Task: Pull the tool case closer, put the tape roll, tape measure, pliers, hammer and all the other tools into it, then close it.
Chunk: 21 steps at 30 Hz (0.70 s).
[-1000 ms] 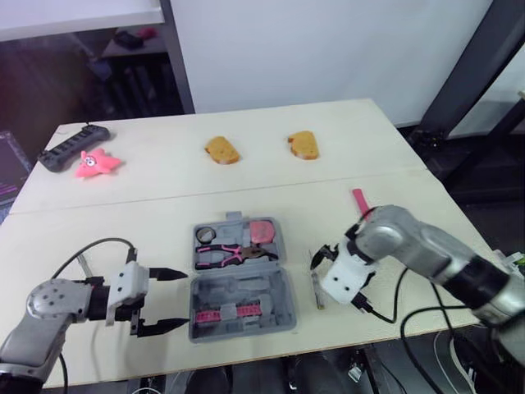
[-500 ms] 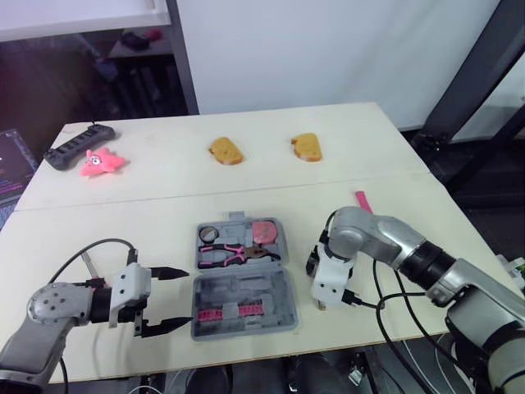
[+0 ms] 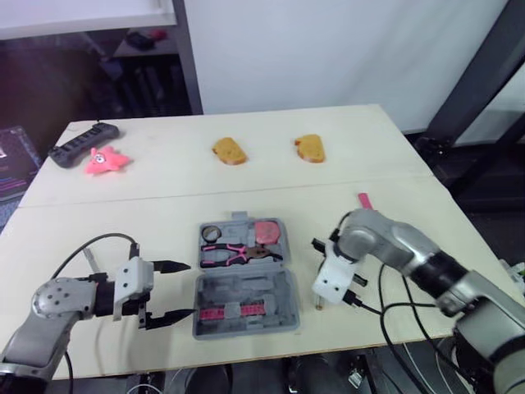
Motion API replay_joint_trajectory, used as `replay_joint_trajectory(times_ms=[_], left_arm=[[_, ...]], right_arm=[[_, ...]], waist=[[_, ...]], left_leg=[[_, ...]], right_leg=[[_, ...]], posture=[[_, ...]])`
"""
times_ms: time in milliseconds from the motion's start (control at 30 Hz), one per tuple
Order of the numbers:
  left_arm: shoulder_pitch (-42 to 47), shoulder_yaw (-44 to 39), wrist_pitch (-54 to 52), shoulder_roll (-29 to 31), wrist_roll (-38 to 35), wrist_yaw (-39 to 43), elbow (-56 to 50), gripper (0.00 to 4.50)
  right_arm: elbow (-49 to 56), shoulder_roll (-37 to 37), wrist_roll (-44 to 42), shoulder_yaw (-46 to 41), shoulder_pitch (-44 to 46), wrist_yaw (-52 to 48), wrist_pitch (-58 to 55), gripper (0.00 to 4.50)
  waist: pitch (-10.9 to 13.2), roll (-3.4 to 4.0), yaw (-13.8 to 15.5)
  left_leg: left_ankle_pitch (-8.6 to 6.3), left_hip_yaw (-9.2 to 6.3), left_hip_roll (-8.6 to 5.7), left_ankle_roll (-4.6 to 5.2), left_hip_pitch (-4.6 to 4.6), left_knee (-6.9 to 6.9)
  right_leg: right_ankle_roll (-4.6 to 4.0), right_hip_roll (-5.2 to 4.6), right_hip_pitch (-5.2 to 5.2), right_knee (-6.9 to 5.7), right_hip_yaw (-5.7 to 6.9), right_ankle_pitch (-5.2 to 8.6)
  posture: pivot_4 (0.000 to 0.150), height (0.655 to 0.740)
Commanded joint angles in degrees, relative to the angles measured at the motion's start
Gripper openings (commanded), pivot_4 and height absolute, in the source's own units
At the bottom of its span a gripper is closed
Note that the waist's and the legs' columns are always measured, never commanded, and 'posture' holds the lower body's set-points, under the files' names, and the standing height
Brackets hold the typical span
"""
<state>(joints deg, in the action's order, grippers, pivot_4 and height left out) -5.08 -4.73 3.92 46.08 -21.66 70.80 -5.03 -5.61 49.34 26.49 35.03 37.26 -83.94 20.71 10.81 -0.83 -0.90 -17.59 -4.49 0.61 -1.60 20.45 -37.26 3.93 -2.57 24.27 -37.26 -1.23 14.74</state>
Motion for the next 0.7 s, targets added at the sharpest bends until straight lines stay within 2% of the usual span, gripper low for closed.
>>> replay_joint_trajectory(times_ms=[33, 100, 167, 233, 300, 400, 433, 533, 600, 667, 700], left_arm=[[0.9, -0.2, 0.3, -0.5, -0.2, -0.3, 0.4, 4.50], [1.1, -0.6, -0.2, -1.0, -0.8, -0.7, 0.7, 4.50], [1.0, -1.1, -0.3, -1.1, -1.1, -0.6, 1.2, 4.50], [0.9, -1.3, 0.4, -1.1, -0.9, -0.2, 1.8, 4.50], [1.0, -1.3, 0.9, -1.0, -0.7, 0.1, 2.5, 4.50], [1.4, -1.2, 1.4, -1.0, -0.5, 0.5, 3.2, 4.50], [1.7, -1.0, 1.7, -1.1, -0.3, 0.5, 3.6, 4.50], [2.5, -0.7, 1.5, -1.2, -0.3, 0.5, 3.9, 4.50], [2.5, -0.6, 1.5, -1.3, -0.2, 0.6, 3.8, 4.50], [2.4, -0.5, 1.5, -1.3, -0.2, 0.5, 3.6, 4.50], [2.3, -0.6, 1.4, -1.3, -0.3, 0.4, 3.4, 4.50]], right_arm=[[18.2, 4.6, -14.2, -12.7, -5.4, -5.3, -22.0, 0.03], [31.9, 5.1, -23.6, -21.9, -8.2, -6.7, -51.2, 0.03], [39.8, 5.4, -27.3, -26.1, -7.8, -5.0, -75.1, 0.03], [43.7, 4.2, -30.8, -27.9, -5.7, -1.5, -97.5, 0.03], [42.5, 0.1, -33.8, -32.4, -8.2, 4.3, -110.8, 0.03], [42.3, -1.7, -39.2, -36.7, -14.6, 12.6, -113.2, 0.03], [41.7, -5.4, -41.3, -39.6, -17.6, 17.3, -113.2, 0.03], [40.8, -25.5, -42.5, -49.6, -24.6, 36.8, -113.2, 0.03], [42.1, -39.5, -36.8, -54.2, -26.2, 50.3, -113.2, 0.03], [44.0, -48.4, -35.7, -56.6, -26.8, 59.9, -113.2, 0.03], [45.2, -50.3, -36.1, -56.1, -27.8, 63.2, -113.2, 0.03]], waist=[[0.1, 0.13, 0.2], [0.1, 0.21, 0.0], [0.1, 0.23, -0.2], [0.1, 0.22, -0.1], [0.0, 0.07, 0.2], [0.0, 0.10, 0.8], [0.0, 0.13, 0.8], [-0.2, -0.26, 0.7], [-0.2, -0.12, 0.0], [-0.1, 0.14, -0.3], [-0.2, 0.20, -0.3]], left_leg=[[0.00, 0.02, -0.01, 0.00, 0.00, 0.01], [0.00, -0.03, 0.01, 0.00, 0.02, 0.03], [0.00, -0.07, 0.10, 0.00, -0.04, 0.02], [0.00, -0.11, 0.18, 0.00, -0.08, 0.01], [0.01, -0.12, 0.18, -0.01, -0.07, 0.01], [0.01, -0.16, 0.11, -0.01, 0.06, 0.03], [0.00, -0.13, 0.04, -0.01, 0.10, 0.04], [0.00, -0.12, 0.06, -0.01, 0.08, 0.09], [0.03, -0.13, 0.10, -0.05, 0.07, 0.09], [0.04, -0.10, 0.11, -0.08, 0.01, 0.11], [0.09, -0.06, 0.10, -0.17, 0.03, 0.12]], right_leg=[[0.01, -0.02, 0.01, 0.00, 0.00, 0.00], [0.01, 0.02, 0.07, -0.03, 0.01, 0.00], [0.00, 0.12, 0.07, -0.10, 0.00, 0.00], [-0.08, 0.20, 0.03, -0.09, 0.04, -0.04], [-0.10, 0.20, 0.03, -0.07, 0.08, -0.04], [-0.11, 0.13, 0.03, 0.03, 0.16, -0.03], [-0.09, 0.03, 0.05, 0.04, 0.16, -0.04], [-0.06, 0.08, 0.05, 0.05, 0.14, -0.05], [-0.06, 0.12, 0.09, -0.04, 0.11, -0.05], [-0.07, 0.14, 0.14, -0.14, 0.02, -0.05], [-0.07, 0.13, 0.21, -0.16, -0.04, -0.05]], posture=[[0.150, 0.7400], [0.150, 0.7400], [0.150, 0.7400], [0.150, 0.7400], [0.150, 0.7400], [0.150, 0.7400], [0.150, 0.7400], [0.150, 0.7400], [0.150, 0.7400], [0.150, 0.7400], [0.150, 0.7400]])
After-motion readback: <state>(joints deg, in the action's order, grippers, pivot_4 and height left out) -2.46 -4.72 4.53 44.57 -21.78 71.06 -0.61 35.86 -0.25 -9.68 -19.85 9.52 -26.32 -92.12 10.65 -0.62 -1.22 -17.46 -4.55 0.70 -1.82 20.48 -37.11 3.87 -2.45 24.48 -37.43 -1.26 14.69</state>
